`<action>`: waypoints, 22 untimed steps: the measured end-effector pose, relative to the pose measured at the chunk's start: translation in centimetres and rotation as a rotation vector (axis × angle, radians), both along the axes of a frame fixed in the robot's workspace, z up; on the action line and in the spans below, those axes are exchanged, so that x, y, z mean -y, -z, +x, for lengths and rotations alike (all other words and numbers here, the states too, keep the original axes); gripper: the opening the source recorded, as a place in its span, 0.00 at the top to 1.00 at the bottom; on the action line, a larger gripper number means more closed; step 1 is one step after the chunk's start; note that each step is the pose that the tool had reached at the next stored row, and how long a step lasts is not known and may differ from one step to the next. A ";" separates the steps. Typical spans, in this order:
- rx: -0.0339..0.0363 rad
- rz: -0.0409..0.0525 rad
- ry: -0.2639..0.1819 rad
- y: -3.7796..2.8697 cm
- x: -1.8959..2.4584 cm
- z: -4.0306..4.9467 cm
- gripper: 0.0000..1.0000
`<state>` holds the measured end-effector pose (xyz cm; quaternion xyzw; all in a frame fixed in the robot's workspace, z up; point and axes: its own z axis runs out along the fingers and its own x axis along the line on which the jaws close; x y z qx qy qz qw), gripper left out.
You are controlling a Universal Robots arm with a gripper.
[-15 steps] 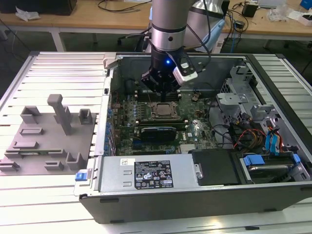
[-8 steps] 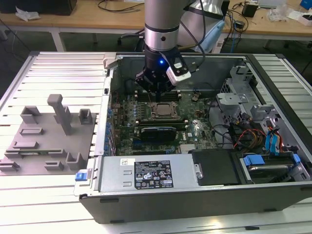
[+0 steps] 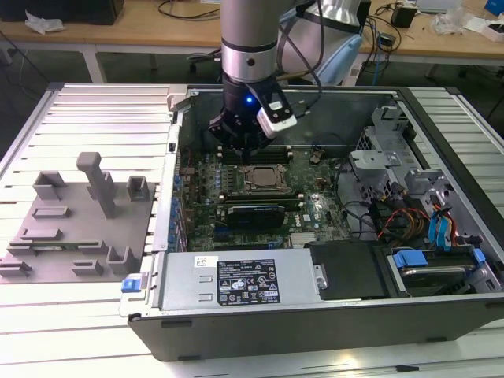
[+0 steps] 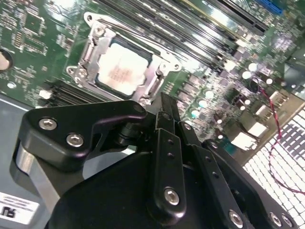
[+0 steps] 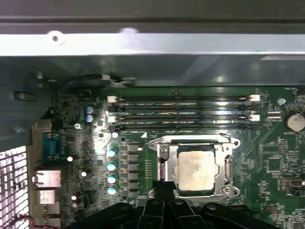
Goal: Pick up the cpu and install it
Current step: 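Install the first cpu locking lever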
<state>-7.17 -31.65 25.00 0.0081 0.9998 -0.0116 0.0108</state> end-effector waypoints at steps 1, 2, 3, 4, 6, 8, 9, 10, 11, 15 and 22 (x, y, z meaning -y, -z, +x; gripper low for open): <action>0.0000 0.0000 0.000 0.00 0.00 -0.26 0.89; 0.0001 0.0000 0.000 0.00 0.00 -0.56 0.89; 0.0001 0.0001 0.000 0.00 0.00 -0.85 0.89; 0.0002 0.0000 0.000 0.00 0.00 -1.17 0.89; 0.0003 0.0001 0.000 0.01 0.00 -1.68 0.89; 0.0003 0.0007 0.000 0.02 0.00 -2.15 0.89; 0.0003 0.0086 0.000 0.03 0.00 -2.41 0.89; 0.0002 0.0249 0.000 0.02 0.00 -2.57 0.89; 0.0003 0.0392 0.000 0.03 0.00 -2.65 0.89; 0.0002 0.1044 0.000 0.03 0.00 -2.93 0.89; 0.0003 0.2265 0.000 0.03 -0.01 -3.10 0.89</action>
